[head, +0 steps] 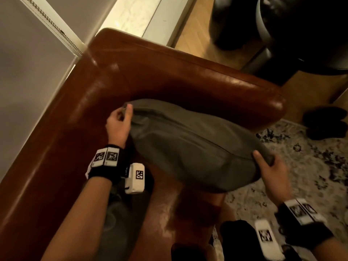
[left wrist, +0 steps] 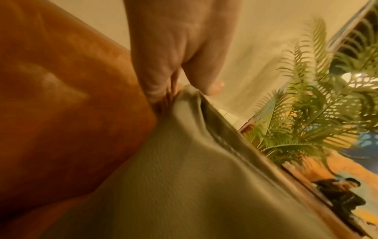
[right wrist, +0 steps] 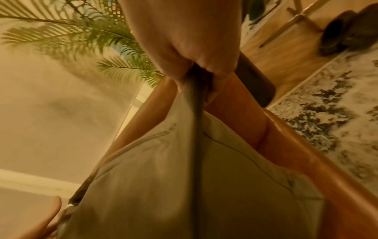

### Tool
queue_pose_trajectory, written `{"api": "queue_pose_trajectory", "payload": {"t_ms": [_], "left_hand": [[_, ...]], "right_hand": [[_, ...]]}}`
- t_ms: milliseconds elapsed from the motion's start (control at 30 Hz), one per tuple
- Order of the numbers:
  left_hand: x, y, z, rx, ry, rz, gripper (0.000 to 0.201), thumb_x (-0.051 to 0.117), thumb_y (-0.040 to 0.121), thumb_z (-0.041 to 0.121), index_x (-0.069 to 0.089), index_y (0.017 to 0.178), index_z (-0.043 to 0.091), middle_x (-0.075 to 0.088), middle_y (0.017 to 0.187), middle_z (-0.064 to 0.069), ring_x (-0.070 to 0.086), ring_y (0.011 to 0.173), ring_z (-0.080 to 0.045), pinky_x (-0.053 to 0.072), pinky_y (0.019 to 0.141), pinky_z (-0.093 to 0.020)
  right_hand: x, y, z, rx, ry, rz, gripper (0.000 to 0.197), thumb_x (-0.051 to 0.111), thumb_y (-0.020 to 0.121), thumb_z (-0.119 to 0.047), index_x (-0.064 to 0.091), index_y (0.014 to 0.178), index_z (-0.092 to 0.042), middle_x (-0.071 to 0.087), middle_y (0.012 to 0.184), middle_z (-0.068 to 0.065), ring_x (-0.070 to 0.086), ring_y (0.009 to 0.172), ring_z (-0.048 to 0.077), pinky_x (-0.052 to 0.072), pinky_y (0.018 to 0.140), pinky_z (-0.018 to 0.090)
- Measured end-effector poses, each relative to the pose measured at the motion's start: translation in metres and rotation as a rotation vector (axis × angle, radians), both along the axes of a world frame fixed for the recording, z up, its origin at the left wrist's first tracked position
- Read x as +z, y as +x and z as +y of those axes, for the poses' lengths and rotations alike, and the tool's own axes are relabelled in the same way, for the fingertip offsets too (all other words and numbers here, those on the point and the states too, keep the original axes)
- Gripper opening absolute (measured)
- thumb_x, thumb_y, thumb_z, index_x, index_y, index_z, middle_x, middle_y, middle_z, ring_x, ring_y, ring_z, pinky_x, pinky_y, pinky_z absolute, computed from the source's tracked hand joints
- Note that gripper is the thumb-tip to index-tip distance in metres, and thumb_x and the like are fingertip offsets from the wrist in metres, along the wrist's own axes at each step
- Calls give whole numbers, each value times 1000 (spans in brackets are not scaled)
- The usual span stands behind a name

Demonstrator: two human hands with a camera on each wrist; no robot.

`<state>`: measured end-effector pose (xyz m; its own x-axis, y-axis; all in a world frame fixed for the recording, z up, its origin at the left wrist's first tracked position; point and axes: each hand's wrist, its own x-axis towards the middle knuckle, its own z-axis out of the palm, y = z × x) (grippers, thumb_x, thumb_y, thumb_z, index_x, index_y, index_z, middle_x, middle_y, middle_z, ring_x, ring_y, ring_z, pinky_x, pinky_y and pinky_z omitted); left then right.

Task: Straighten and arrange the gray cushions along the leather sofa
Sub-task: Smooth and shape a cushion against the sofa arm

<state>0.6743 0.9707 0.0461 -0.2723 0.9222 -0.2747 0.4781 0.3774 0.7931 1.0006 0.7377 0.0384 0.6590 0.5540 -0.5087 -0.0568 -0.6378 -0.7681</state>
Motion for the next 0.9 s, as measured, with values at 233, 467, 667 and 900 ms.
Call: {"api": "queue_pose_trajectory", "payload": {"t_ms": [233,467,667,900], "left_hand": [[-21,-15,-28,-69,-118,172,18,66,84,18,65,80,1,65,77,-18,61,76,-27,50,78,-44],[6,-4,-12,-209,101,305,10,58,89,11,57,85,1,60,71,-3,55,74,-28,38,72,-30],[-14,12,-35,-313,108,161,72,61,88,15,22,148,18,29,152,-16,29,140,-30,26,114,-37],[-30,38,-47,-1248,323,558,46,48,90,29,43,136,25,50,141,-2,31,140,-22,3,115,-55]], "right_hand": [[-9,-13,-9,111,-148,286,36,78,64,-36,66,94,-19,69,98,5,66,88,20,57,77,41],[-12,-3,6,115,38,10,36,65,83,-31,64,111,-9,69,100,2,66,91,15,56,72,23],[-41,-33,-7,126,-177,-528,74,50,82,-58,41,129,-1,46,126,25,41,117,36,35,95,43],[-36,-94,37,597,172,-572,45,50,88,-36,55,125,-9,54,124,12,44,118,21,29,104,30]]}}
